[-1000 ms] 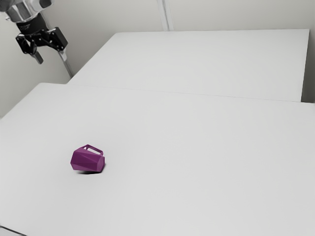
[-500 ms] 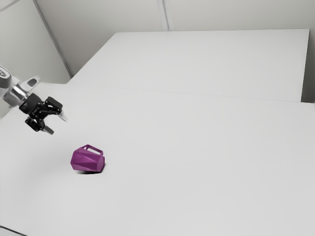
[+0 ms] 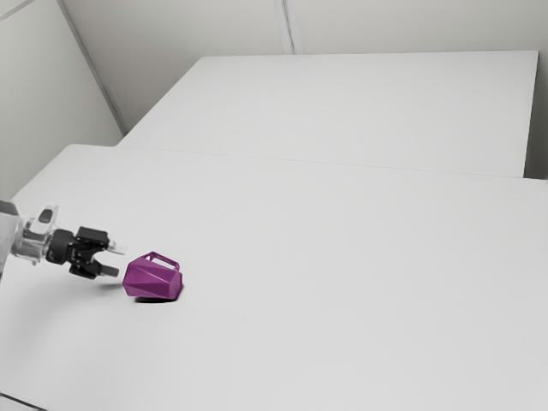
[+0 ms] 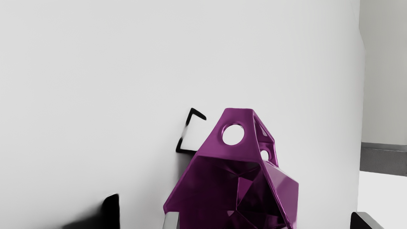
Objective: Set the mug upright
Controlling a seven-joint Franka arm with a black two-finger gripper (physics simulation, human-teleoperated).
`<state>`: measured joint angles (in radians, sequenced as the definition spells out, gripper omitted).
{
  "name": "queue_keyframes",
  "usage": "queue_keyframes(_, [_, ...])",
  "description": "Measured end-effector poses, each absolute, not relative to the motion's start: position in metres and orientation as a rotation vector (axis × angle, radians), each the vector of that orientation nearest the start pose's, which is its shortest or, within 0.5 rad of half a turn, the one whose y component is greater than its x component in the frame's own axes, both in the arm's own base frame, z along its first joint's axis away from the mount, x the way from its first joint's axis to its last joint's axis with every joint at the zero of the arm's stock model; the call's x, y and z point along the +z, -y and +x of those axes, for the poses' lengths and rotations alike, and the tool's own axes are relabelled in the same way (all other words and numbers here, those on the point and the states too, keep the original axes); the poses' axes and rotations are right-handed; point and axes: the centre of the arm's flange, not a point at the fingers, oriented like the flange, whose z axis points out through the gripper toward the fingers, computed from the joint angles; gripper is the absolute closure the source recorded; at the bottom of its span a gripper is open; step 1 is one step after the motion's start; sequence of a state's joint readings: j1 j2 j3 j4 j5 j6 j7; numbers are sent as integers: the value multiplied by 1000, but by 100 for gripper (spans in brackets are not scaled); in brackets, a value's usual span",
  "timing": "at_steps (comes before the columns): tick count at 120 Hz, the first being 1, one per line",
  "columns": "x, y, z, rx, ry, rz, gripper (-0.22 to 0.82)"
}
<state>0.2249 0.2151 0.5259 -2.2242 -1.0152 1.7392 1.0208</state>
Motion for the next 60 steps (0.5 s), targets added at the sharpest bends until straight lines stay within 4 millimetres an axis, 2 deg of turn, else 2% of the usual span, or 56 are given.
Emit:
queue_keyframes(10, [272,-269,408,328,-268,2123,2])
queue_keyframes(29, [273,-258,414,418,-171,2080,2])
queue_keyframes(41, [264,-248,407,437,-151,2044,2])
queue_keyframes(60, [262,-234,406,459,-98,2009,2])
